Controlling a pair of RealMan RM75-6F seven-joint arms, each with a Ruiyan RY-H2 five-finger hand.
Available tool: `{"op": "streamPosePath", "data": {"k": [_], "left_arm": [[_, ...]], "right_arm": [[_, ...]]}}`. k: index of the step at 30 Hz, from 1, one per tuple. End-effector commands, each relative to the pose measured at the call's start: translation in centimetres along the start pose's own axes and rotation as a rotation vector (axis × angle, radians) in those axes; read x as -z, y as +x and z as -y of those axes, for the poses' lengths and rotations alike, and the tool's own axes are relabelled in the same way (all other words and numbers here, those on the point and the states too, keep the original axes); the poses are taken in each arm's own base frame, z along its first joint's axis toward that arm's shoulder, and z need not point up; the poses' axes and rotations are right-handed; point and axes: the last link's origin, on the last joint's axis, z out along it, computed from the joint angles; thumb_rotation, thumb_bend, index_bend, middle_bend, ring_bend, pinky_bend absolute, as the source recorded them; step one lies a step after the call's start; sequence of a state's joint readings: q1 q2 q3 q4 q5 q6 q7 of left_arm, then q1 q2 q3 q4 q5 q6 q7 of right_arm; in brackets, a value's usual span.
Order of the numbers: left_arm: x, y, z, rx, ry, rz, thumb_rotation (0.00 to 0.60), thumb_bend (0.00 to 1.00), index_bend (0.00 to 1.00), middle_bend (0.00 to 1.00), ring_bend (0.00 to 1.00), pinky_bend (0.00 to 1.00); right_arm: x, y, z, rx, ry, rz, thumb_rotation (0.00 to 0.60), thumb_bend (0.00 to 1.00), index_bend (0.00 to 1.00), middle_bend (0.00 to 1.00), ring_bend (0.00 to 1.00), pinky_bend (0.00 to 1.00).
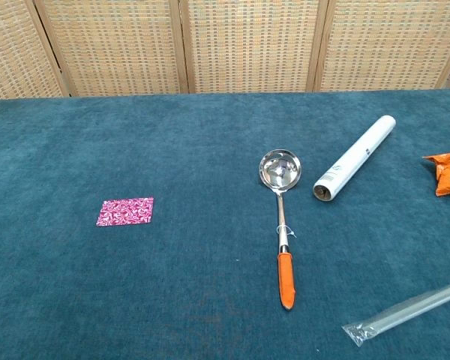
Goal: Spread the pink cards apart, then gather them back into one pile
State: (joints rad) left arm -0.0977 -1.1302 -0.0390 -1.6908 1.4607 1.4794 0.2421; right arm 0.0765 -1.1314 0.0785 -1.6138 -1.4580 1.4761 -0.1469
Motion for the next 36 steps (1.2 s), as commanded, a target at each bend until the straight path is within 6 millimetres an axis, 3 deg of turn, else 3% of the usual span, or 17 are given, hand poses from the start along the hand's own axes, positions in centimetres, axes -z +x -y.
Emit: {"op": "streamPosePath", "data": {"k": [1, 19, 28, 31, 36], "left_arm": [[0.0, 0.0, -0.1, 0.003, -0.002, 0.002, 0.547, 0.05, 0.05, 0.0, 0.0, 0.0], [-0.5, 0.3, -0.2, 0.014, -0.022, 0.009, 0.548, 0.07, 0.05, 0.0, 0.0, 0.0], [-1.9, 1.0, -1.4, 0.059, -0.099, 0.063, 0.552, 0.27, 0.07, 0.0, 0.0, 0.0], [-2.5, 1.1, -1.9, 0.071, -0.121, 0.099, 0.552, 0.26, 0.08, 0.0, 0.0, 0.0], [-3.9, 1.0, -3.0, 0.071, -0.161, 0.184, 0.553, 0.08, 0.09, 0.0, 0.0, 0.0]], "right_arm": [[0.0, 0.0, 0.0, -0.001, 0.0, 0.0, 0.6, 0.0, 0.05, 0.0, 0.0, 0.0], [0.5, 0.3, -0.3, -0.005, -0.001, -0.014, 0.6, 0.0, 0.05, 0.0, 0.0, 0.0], [0.6, 0.3, -0.3, -0.009, -0.009, -0.011, 0.6, 0.0, 0.05, 0.0, 0.0, 0.0], [0.6, 0.3, -0.3, -0.011, -0.01, -0.009, 0.6, 0.0, 0.05, 0.0, 0.0, 0.0], [0.6, 0.3, -0.3, -0.01, -0.013, -0.005, 0.6, 0.0, 0.05, 0.0, 0.0, 0.0]]}}
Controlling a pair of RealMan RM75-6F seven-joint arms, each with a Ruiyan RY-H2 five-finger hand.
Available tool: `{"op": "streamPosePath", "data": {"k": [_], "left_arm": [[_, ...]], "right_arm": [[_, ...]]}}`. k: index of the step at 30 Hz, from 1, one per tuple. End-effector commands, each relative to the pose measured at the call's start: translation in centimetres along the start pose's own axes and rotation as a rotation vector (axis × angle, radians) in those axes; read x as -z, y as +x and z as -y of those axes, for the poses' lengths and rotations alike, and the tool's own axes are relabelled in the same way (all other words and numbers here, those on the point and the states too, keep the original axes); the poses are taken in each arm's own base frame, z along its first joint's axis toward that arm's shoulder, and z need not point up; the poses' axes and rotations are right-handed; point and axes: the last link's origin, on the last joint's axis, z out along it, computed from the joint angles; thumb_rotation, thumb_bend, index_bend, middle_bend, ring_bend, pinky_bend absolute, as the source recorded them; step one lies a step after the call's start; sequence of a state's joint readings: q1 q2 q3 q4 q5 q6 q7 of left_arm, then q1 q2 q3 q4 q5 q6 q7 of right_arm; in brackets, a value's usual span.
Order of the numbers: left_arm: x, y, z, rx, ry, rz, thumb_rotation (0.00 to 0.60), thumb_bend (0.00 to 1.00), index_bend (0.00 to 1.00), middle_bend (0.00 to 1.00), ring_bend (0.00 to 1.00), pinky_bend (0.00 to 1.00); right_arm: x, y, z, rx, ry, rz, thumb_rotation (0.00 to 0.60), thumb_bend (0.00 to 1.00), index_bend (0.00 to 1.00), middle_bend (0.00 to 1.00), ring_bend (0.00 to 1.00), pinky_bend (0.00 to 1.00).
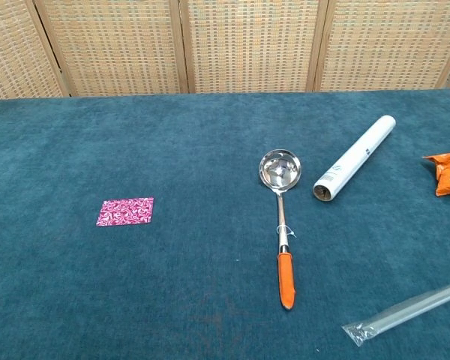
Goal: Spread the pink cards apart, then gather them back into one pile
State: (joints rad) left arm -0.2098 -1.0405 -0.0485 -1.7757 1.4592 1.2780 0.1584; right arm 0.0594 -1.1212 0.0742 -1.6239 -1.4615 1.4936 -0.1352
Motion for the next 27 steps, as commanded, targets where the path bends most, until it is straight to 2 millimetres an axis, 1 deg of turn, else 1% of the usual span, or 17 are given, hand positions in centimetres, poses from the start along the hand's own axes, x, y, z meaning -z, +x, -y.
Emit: {"op": "streamPosePath", "data": {"k": [1, 3, 5, 8, 12, 17, 23, 27], "left_arm": [[-2.2, -0.1, -1.5, 0.037, -0.053, 0.118, 0.553, 0.06, 0.09, 0.0, 0.0, 0.0], [-3.2, -0.1, -2.0, 0.059, -0.072, 0.165, 0.552, 0.02, 0.1, 0.0, 0.0, 0.0], [-4.0, -0.2, -2.6, 0.071, -0.095, 0.2, 0.553, 0.01, 0.1, 0.0, 0.0, 0.0], [-5.2, -0.5, -3.4, 0.074, -0.123, 0.242, 0.553, 0.02, 0.12, 0.0, 0.0, 0.0], [-6.4, -1.1, -4.6, 0.095, -0.146, 0.28, 0.552, 0.07, 0.13, 0.0, 0.0, 0.0], [-7.6, -1.8, -5.9, 0.137, -0.165, 0.297, 0.553, 0.06, 0.13, 0.0, 0.0, 0.0], [-8.5, -2.8, -7.2, 0.188, -0.188, 0.347, 0.551, 0.04, 0.14, 0.0, 0.0, 0.0], [-8.8, -3.4, -7.8, 0.201, -0.2, 0.387, 0.59, 0.04, 0.14, 0.0, 0.0, 0.0]], "right_arm": [[0.1, 0.0, 0.0, -0.002, -0.004, -0.001, 0.6, 0.0, 0.05, 0.0, 0.0, 0.0], [0.1, 0.0, 0.0, -0.003, -0.005, 0.0, 0.6, 0.0, 0.05, 0.0, 0.0, 0.0], [0.1, 0.0, 0.0, -0.002, -0.006, 0.0, 0.6, 0.0, 0.05, 0.0, 0.0, 0.0], [0.2, 0.0, 0.0, -0.004, -0.008, -0.003, 0.6, 0.0, 0.05, 0.0, 0.0, 0.0], [0.3, 0.1, 0.0, -0.004, -0.011, -0.003, 0.6, 0.0, 0.05, 0.0, 0.0, 0.0], [0.4, 0.2, -0.1, -0.005, -0.017, -0.005, 0.6, 0.0, 0.05, 0.0, 0.0, 0.0], [0.5, 0.2, -0.2, -0.007, -0.019, -0.008, 0.6, 0.0, 0.05, 0.0, 0.0, 0.0], [0.5, 0.3, -0.3, -0.007, -0.02, -0.009, 0.6, 0.0, 0.05, 0.0, 0.0, 0.0]]}}
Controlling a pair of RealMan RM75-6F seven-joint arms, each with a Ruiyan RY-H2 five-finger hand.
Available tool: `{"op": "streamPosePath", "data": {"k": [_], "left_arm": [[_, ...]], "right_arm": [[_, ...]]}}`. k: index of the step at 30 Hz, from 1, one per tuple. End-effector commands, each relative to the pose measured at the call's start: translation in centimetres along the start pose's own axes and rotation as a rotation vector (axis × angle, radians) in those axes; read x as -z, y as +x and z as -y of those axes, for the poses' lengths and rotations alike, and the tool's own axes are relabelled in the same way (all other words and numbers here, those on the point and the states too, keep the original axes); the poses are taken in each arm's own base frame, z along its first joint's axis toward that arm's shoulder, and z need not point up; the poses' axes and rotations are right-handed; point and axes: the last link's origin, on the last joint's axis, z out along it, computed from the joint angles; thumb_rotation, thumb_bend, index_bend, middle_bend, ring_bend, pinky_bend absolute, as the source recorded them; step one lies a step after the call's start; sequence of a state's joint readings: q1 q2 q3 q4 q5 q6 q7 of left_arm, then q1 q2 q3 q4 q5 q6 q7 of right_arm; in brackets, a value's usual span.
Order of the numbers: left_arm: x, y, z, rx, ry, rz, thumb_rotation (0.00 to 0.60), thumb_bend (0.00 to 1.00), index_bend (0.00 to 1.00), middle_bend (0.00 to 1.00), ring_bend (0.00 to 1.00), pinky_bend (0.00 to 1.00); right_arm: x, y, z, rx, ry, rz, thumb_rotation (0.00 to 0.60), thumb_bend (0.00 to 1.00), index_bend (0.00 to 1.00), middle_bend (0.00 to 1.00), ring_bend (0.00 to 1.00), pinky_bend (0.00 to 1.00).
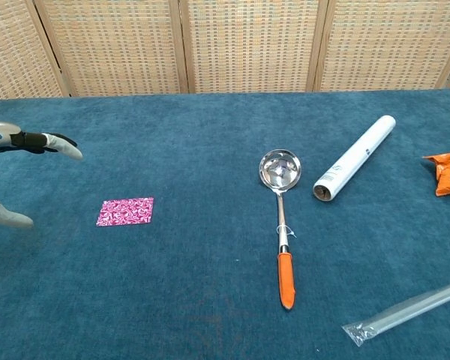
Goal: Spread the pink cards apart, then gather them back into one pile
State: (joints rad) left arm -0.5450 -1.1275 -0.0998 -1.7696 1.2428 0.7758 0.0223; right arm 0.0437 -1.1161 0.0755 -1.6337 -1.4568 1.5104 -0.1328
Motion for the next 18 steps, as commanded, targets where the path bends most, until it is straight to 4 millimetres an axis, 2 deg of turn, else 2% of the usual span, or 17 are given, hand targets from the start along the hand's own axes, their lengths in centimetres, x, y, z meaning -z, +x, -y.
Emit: {"op": "streamPosePath", "data": {"k": [1, 5, 6, 18], "left_arm": [[-0.6, -0.4, -0.4, 0.02, -0.007, 0.031, 0.586, 0.03, 0.14, 0.0, 0.0, 0.0], [-1.4, -1.0, -1.0, 0.053, -0.02, 0.074, 0.463, 0.02, 0.14, 0.0, 0.0, 0.0], [-1.6, -1.2, -1.1, 0.06, -0.025, 0.085, 0.452, 0.02, 0.14, 0.0, 0.0, 0.0], [-4.5, -2.9, -2.8, 0.129, -0.047, 0.216, 0.428, 0.01, 0.14, 0.0, 0.0, 0.0]], "right_arm": [[0.0, 0.0, 0.0, 0.0, -0.001, 0.0, 0.6, 0.0, 0.05, 0.0, 0.0, 0.0], [0.0, -0.1, -0.1, -0.001, -0.005, 0.004, 0.6, 0.0, 0.05, 0.0, 0.0, 0.0], [0.0, -0.1, -0.1, -0.002, -0.005, 0.005, 0.6, 0.0, 0.05, 0.0, 0.0, 0.0], [0.3, -0.2, -0.3, -0.007, -0.019, 0.006, 0.6, 0.0, 0.05, 0.0, 0.0, 0.0]]}}
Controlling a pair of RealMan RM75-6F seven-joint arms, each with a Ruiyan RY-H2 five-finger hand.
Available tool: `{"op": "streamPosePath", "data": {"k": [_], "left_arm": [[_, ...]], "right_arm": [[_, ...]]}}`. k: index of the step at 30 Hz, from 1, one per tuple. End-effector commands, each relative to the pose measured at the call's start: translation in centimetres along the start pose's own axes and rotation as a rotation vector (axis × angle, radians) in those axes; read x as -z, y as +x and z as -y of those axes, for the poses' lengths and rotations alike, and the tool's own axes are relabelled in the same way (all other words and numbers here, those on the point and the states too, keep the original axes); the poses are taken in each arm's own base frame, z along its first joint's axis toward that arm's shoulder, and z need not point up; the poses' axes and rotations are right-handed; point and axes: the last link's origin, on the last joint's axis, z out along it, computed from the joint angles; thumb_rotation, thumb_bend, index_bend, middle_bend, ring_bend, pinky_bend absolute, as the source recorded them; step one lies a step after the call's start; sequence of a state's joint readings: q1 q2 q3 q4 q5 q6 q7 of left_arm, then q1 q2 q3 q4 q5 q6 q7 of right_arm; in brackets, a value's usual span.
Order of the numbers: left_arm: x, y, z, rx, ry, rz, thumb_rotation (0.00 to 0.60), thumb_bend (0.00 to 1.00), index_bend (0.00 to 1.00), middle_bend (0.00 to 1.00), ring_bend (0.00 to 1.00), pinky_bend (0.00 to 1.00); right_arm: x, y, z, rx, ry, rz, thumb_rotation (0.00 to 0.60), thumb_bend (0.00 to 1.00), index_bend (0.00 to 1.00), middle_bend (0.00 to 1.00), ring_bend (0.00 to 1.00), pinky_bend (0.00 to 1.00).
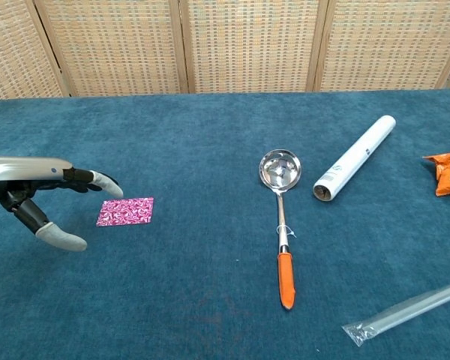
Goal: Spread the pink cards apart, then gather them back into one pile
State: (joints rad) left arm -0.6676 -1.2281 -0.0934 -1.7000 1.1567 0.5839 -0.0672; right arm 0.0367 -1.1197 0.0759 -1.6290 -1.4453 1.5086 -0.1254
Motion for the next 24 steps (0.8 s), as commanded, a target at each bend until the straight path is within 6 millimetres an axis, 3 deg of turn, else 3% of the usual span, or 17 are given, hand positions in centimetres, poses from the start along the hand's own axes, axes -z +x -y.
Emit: {"op": "streamPosePath", "data": {"k": [1, 24], "left_arm": [[-1.0, -0.2, -0.3, 0.03, -0.002, 0.034, 0.426, 0.01, 0.14, 0.0, 0.0, 0.0], [-3.9, -0.7, -1.0, 0.034, 0.009, 0.083, 0.423, 0.0, 0.15, 0.0, 0.0, 0.0]], "right_arm": [[0.1, 0.0, -0.1, 0.0, -0.003, 0.0, 0.6, 0.0, 0.05, 0.0, 0.0, 0.0], [0.6, 0.0, -0.4, -0.006, -0.015, 0.0, 0.6, 0.0, 0.05, 0.0, 0.0, 0.0]]}}
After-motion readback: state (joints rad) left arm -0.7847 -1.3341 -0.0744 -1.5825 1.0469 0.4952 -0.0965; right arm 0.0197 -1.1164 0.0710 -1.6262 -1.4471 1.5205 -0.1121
